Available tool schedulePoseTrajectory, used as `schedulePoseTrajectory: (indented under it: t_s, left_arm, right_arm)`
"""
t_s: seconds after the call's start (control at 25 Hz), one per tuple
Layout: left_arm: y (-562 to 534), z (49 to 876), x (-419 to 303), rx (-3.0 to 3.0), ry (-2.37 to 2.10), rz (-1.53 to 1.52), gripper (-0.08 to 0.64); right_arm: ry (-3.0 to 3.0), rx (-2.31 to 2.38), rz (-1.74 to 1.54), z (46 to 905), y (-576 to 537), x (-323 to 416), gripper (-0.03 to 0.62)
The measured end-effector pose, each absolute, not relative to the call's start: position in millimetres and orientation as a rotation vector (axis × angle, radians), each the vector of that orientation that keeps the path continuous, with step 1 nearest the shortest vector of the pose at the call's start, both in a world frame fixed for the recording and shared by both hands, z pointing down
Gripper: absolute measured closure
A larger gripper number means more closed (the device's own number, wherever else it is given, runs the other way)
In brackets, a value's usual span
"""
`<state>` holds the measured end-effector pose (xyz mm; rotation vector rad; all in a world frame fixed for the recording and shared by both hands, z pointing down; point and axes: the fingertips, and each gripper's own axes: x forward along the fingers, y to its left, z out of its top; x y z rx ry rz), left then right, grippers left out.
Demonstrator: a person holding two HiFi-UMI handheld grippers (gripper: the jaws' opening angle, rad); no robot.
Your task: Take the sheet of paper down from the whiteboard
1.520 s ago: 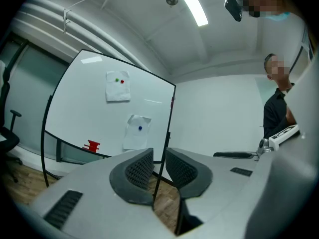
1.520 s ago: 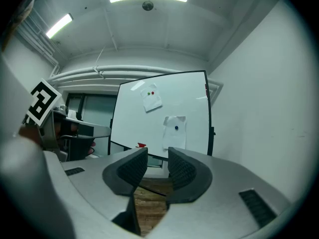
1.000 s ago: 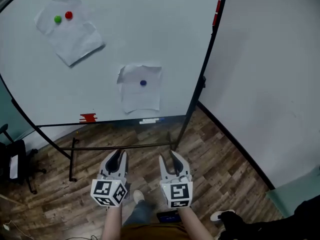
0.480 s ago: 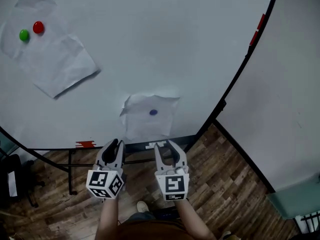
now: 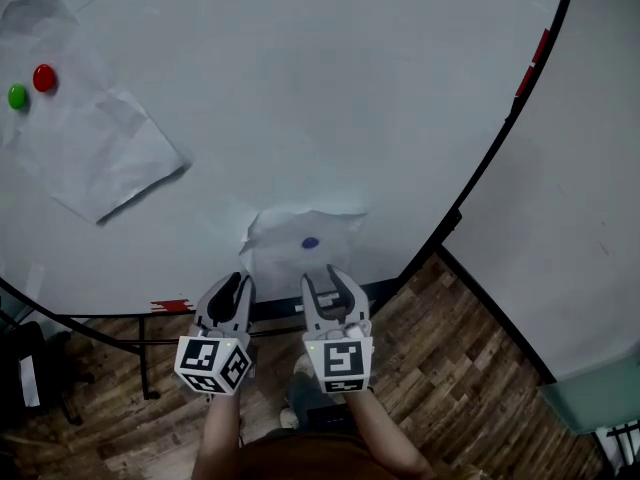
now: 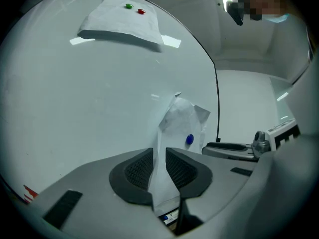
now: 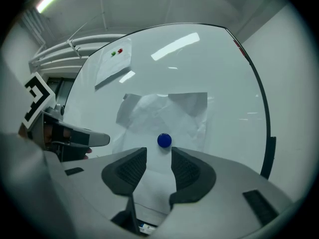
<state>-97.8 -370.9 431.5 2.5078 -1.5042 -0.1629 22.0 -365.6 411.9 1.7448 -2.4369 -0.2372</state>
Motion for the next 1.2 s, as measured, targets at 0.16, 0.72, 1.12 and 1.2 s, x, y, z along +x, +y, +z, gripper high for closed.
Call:
schedulePoseTrajectory:
  t_s: [0.16,0.72,1.12,1.2]
  left_arm:
    - [-382,430,-93,2.510,-1.482,-0.185,0.479]
    - [-401,420,-87,2.524,-1.425,-0.252,0.477]
    - [-407,417,-85,2.537,-1.360,-0.294,0.525]
    - [-406,418,-83,2.538,-1.329,-0.303,0.534]
  right_arm:
    - [-2.440,1.764,-0.278,409,-381,19,0.437]
    - [-2.398,1.797,-0.432,395,-411,10,0.436]
    - [-2.325,1.839,-0.534,394,-414,13,0.456]
    - [-2.320,1.830,-0.528,394,-413,13,0.456]
